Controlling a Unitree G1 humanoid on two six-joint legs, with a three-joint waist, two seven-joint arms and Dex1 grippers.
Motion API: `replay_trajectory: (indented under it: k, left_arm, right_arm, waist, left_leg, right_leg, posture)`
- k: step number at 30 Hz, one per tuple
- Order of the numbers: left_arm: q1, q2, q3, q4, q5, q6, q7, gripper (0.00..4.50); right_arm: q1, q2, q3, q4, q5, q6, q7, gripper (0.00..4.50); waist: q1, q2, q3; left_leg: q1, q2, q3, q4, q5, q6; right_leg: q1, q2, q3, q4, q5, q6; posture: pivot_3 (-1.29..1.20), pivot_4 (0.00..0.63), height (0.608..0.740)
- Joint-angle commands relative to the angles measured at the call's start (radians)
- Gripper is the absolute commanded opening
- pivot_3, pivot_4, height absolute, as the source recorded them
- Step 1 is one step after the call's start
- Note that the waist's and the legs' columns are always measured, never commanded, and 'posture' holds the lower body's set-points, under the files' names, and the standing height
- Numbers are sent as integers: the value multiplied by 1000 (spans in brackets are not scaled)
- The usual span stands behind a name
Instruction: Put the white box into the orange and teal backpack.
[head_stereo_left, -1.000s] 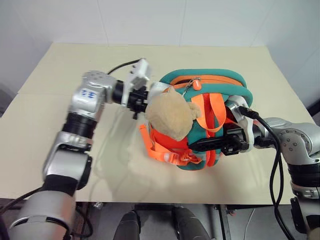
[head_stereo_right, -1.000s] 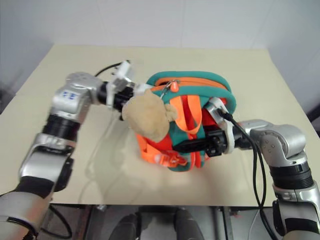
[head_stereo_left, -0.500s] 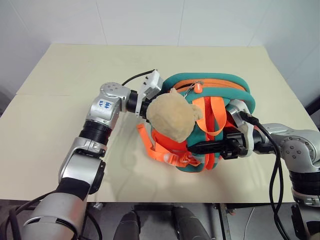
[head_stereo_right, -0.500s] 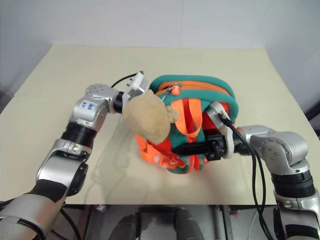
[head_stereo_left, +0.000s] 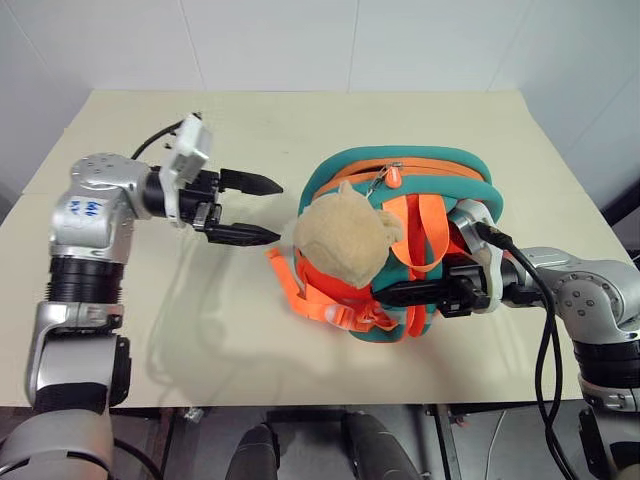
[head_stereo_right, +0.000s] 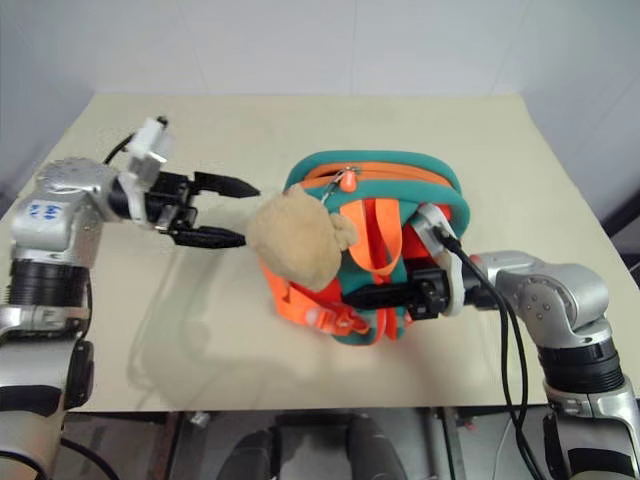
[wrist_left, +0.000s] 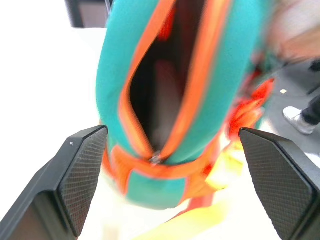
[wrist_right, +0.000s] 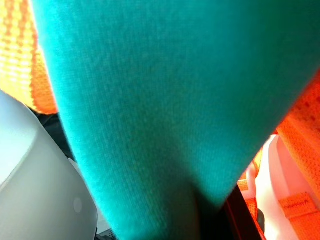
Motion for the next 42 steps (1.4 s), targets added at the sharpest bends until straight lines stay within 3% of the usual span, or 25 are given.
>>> replay_trajectory:
  k: [1,8,18,22,34,42]
  left_arm:
    - [24,24,54,-196,-118,104,28,4475]
    - [27,-46,30,-351,-211,189,135,4475]
    - [-10,-175,-93,-354,-177,149,169,4475]
    - [-26,-219,-79,-364,-220,165,188,4475]
    - [-45,-89,-16,-358,-234,163,149,4475]
    - [-30,-91,-15,-444,-303,218,178,4475]
  right_arm:
    - [-13,-1,10,-3,-3,-10,18,0]
    - [-27,7,26,21,-20,-21,28,0]
    - [-29,30,33,24,-30,-37,16,0]
    - [-18,37,26,11,-24,-36,1,0]
    - [-10,45,19,13,-24,-40,-11,0]
    - [-15,60,28,21,-30,-46,-8,0]
  waist:
    - [0,0,0]
    - [-2,0,0]
    - [-3,0,0]
    - [-1,0,0]
    - [-3,0,0]
    - [-4,0,0]
  left_leg:
    - [0,0,0,0,0,0]
    - [2,0,0,1,0,0]
    - [3,0,1,0,0,0]
    - [3,-1,1,1,0,0]
    - [3,-1,1,0,0,0]
    - [3,0,0,0,0,0]
  right_leg:
    - [0,0,0,0,0,0]
    - [2,0,0,1,0,0]
    - [3,1,1,0,0,0]
    - [3,0,1,0,0,0]
    - [3,1,1,0,0,0]
    - [3,1,1,-1,0,0]
  posture:
    - [0,150,740]
    - [0,150,740]
    - [0,150,740]
    - [0,150,740]
    - [0,150,740]
    - [0,150,740]
